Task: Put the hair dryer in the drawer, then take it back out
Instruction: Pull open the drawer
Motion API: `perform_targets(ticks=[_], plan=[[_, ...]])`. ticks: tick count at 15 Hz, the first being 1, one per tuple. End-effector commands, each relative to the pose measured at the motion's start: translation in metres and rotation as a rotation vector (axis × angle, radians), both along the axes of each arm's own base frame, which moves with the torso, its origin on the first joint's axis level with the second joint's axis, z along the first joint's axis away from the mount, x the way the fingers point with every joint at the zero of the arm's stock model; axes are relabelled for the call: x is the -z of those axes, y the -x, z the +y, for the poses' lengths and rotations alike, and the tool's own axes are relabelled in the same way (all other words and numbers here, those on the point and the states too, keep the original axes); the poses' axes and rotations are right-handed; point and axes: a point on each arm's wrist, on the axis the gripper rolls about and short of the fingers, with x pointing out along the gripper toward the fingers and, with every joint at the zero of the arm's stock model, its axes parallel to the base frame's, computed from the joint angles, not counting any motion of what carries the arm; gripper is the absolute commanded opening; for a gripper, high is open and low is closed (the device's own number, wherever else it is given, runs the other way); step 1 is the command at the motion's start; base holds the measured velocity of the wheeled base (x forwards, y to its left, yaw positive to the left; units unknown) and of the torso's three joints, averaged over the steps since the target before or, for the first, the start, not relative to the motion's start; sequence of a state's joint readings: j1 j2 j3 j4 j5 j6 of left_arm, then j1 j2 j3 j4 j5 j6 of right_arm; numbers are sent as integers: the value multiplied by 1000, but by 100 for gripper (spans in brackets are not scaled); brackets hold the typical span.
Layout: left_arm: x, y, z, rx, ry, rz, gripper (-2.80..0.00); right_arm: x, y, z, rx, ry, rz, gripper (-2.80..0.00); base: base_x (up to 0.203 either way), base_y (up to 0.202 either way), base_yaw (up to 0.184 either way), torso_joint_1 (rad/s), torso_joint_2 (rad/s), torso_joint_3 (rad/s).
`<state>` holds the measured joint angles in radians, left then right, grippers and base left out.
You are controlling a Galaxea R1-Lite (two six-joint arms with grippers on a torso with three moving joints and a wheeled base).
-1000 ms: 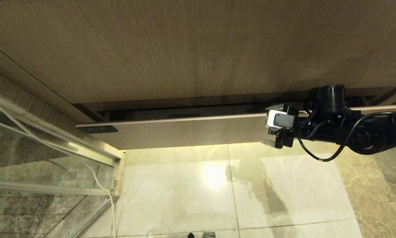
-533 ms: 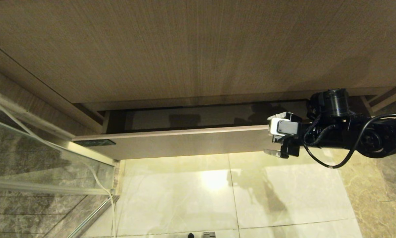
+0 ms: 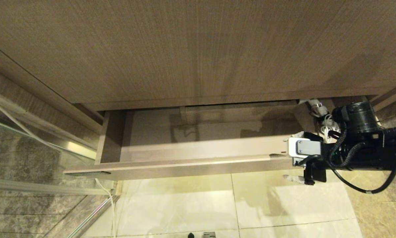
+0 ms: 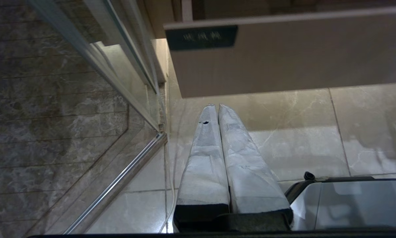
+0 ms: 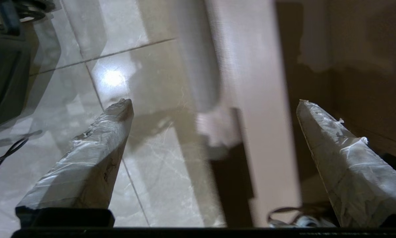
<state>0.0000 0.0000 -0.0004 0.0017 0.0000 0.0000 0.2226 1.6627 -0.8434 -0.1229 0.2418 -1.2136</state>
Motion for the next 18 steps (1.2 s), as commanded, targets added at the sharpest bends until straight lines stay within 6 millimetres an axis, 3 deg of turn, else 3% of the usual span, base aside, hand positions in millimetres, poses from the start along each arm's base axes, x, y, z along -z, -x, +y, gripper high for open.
perform_targets(ticks=[1,7,11,14,15,18], plan=[[0,0,0,0,0,0,-280,-14,23,-6,-2,-7,-53,0,0,0,0,0,0,0],[0,0,0,0,0,0,-280,-16,64,-32,79,-8,-65,0,0,0,0,0,0,0],[0,0,0,0,0,-1,-280,-26,115,-58,202,-15,-102,0,0,0,0,0,0,0],[0,0,0,0,0,0,-280,-30,119,-65,266,-21,-96,0,0,0,0,0,0,0],[0,0,0,0,0,0,-280,-32,118,-69,296,-21,-105,-280,0,0,0,0,0,0],[0,0,0,0,0,0,-280,-40,101,-81,450,-74,-79,-280,0,0,0,0,0,0]])
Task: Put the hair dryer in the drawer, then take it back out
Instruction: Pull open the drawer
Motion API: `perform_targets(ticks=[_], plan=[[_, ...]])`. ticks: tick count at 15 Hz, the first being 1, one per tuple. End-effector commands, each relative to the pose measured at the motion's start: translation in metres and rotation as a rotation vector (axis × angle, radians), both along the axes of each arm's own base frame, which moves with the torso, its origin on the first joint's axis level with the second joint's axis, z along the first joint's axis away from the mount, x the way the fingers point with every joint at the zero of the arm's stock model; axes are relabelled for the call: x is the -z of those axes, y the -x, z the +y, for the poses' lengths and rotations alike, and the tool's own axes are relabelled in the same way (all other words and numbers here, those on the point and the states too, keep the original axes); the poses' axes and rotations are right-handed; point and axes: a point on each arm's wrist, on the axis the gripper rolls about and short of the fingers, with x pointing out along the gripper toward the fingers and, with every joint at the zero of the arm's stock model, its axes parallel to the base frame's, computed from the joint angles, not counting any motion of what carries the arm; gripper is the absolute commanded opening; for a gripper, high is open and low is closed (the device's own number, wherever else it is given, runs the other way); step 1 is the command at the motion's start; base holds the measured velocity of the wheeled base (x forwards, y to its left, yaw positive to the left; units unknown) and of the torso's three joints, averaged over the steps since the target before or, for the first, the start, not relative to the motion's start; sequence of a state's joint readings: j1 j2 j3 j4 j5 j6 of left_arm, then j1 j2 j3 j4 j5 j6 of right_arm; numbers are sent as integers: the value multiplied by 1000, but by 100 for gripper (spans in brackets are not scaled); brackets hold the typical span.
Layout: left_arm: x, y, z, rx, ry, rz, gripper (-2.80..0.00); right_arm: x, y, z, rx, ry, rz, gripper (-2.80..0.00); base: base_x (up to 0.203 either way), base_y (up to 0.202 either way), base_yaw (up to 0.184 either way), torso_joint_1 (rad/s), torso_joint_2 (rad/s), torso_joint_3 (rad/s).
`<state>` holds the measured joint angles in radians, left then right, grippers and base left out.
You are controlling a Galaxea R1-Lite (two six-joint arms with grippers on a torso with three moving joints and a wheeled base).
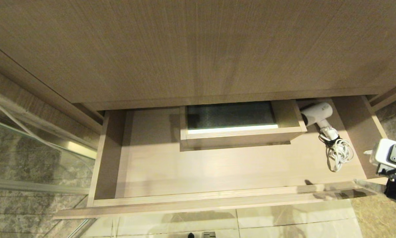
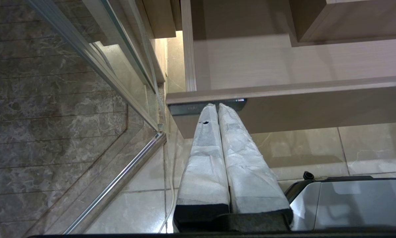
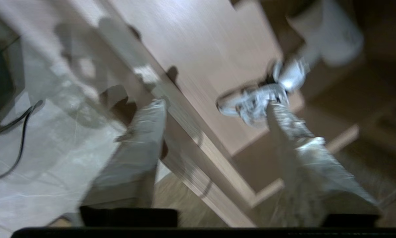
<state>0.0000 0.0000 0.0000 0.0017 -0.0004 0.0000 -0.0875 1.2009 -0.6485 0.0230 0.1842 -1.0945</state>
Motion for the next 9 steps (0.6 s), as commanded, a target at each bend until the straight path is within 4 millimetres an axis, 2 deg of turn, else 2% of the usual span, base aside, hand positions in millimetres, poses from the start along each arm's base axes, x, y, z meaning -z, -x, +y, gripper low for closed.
perform_targets(ticks=[1,5,9], plan=[[0,0,0,0,0,0,-280,1,-12,-5,83,-25,30,-280,0,0,0,0,0,0],[0,0,0,0,0,-2,-280,6,-54,-20,274,-123,98,-280,0,0,0,0,0,0],[0,0,0,0,0,-1,-280,4,-113,-46,382,-180,91,-280,0,0,0,0,0,0]])
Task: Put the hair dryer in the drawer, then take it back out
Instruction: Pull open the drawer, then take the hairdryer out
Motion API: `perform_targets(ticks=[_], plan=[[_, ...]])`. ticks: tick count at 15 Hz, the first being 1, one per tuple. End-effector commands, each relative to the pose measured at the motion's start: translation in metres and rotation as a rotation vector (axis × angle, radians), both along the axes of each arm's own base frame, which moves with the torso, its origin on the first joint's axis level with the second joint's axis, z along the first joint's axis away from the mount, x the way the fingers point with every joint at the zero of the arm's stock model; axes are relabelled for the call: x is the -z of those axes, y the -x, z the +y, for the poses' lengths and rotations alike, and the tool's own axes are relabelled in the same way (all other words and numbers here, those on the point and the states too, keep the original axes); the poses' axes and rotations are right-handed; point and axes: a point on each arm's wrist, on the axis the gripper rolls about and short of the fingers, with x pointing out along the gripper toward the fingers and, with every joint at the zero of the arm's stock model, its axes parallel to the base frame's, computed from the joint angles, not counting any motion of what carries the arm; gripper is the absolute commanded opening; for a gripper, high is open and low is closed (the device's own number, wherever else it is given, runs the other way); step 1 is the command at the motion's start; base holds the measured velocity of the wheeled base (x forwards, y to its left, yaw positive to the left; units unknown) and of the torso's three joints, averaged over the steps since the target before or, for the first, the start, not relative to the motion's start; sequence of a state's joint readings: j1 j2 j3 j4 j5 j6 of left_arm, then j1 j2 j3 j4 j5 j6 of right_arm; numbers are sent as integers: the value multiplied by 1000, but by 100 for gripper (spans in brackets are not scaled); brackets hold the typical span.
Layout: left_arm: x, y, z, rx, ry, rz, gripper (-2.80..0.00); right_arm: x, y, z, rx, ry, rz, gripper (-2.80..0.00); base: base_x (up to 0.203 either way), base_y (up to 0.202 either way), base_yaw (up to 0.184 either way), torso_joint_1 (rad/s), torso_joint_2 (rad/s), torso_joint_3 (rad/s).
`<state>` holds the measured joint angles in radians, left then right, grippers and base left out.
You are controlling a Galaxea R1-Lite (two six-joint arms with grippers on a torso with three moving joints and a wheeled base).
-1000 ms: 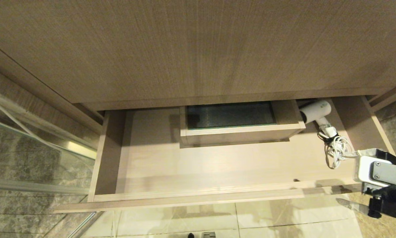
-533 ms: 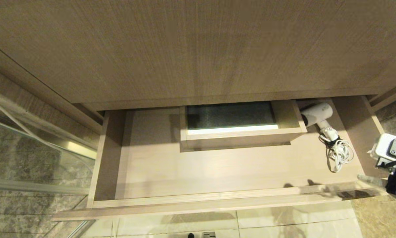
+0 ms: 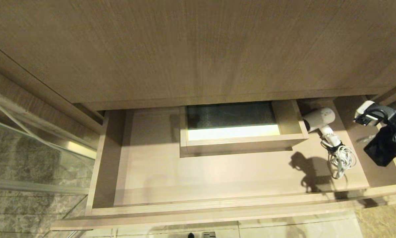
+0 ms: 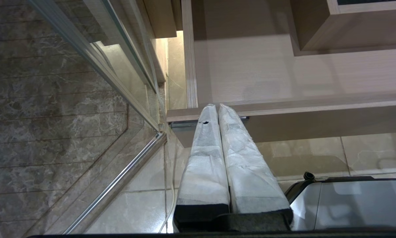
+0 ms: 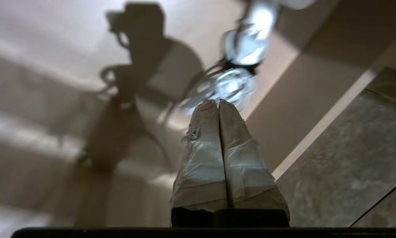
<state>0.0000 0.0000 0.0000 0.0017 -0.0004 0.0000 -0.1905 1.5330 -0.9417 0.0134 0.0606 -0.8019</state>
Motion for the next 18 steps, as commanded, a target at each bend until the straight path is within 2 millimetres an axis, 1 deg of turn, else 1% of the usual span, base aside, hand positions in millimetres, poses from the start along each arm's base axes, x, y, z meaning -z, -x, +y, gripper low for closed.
perform_targets(ticks=[1,3,5,7,9,11,13,14,18], plan=[[0,0,0,0,0,0,-280,15,-36,-18,40,-5,44,-280,0,0,0,0,0,0],[0,0,0,0,0,0,-280,20,-59,-35,108,20,22,-280,0,0,0,0,0,0],[0,0,0,0,0,0,-280,33,-78,-50,174,47,32,-280,0,0,0,0,0,0],[0,0,0,0,0,0,-280,45,-90,-57,206,57,57,-280,0,0,0,0,0,0],[0,0,0,0,0,0,-280,47,-104,-62,211,59,50,-280,0,0,0,0,0,0],[0,0,0,0,0,0,-280,44,-107,-63,213,62,34,-280,0,0,0,0,0,0],[0,0,0,0,0,-2,-280,46,-103,-62,210,59,44,-280,0,0,0,0,0,0],[0,0,0,0,0,0,-280,51,-102,-62,208,58,59,0,0,0,0,0,0,0],[0,0,0,0,0,0,-280,67,-111,-64,218,33,88,0,0,0,0,0,0,0]])
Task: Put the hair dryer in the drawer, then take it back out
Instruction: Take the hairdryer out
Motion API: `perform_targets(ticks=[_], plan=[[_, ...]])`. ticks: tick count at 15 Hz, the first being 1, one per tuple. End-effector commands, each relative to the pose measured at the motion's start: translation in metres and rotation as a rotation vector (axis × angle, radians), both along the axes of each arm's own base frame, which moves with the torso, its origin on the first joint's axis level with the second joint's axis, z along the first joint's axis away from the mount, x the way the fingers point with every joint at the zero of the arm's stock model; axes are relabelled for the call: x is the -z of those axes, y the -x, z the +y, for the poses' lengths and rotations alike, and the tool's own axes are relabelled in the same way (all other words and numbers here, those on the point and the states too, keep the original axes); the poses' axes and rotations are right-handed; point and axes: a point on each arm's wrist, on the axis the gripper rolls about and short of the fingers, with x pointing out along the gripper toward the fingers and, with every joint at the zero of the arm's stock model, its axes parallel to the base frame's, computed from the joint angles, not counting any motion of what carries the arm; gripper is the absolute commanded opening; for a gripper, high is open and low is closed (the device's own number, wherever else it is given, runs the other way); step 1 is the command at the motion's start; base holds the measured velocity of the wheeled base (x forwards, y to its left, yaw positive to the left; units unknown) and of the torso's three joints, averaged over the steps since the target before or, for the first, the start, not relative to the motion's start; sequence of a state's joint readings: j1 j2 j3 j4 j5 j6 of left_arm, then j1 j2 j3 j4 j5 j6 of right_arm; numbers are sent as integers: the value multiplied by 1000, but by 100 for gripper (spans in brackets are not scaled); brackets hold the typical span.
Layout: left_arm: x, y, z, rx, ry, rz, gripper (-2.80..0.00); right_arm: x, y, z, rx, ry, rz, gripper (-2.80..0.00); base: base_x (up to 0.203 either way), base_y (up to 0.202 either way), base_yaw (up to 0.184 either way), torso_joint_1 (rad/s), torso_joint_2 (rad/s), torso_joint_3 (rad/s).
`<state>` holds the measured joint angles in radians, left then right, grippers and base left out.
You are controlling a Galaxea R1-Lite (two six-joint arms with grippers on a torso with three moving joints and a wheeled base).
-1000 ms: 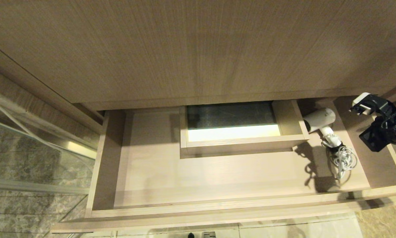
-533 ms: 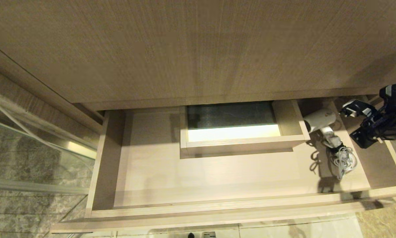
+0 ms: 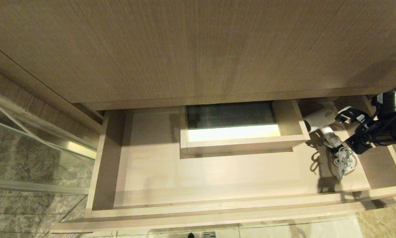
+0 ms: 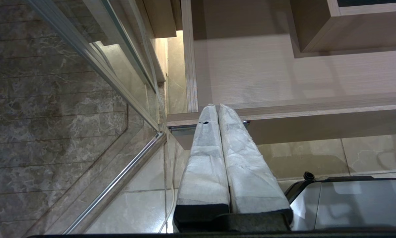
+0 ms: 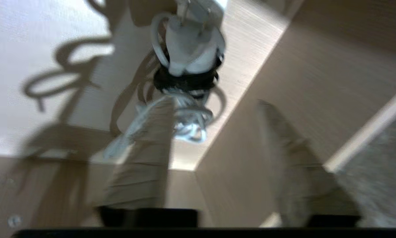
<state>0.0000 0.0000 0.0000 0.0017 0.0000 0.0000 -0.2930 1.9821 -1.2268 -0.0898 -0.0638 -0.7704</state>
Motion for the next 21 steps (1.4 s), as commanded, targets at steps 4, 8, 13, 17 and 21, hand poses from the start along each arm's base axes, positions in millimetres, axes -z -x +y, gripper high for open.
perform_targets(ticks=[4,8,13,17,21], plan=[[0,0,0,0,0,0,-280,18,-18,-3,33,-61,5,0,0,0,0,0,0,0],[0,0,0,0,0,0,-280,24,-33,-3,49,-131,-26,0,0,0,0,0,0,0],[0,0,0,0,0,-1,-280,29,-51,2,21,-156,-49,0,0,0,0,0,0,0],[0,0,0,0,0,0,-280,37,-62,2,15,-177,-51,0,0,0,0,0,0,0],[0,0,0,0,0,0,-280,47,-65,2,17,-183,-31,0,0,0,0,0,0,0]])
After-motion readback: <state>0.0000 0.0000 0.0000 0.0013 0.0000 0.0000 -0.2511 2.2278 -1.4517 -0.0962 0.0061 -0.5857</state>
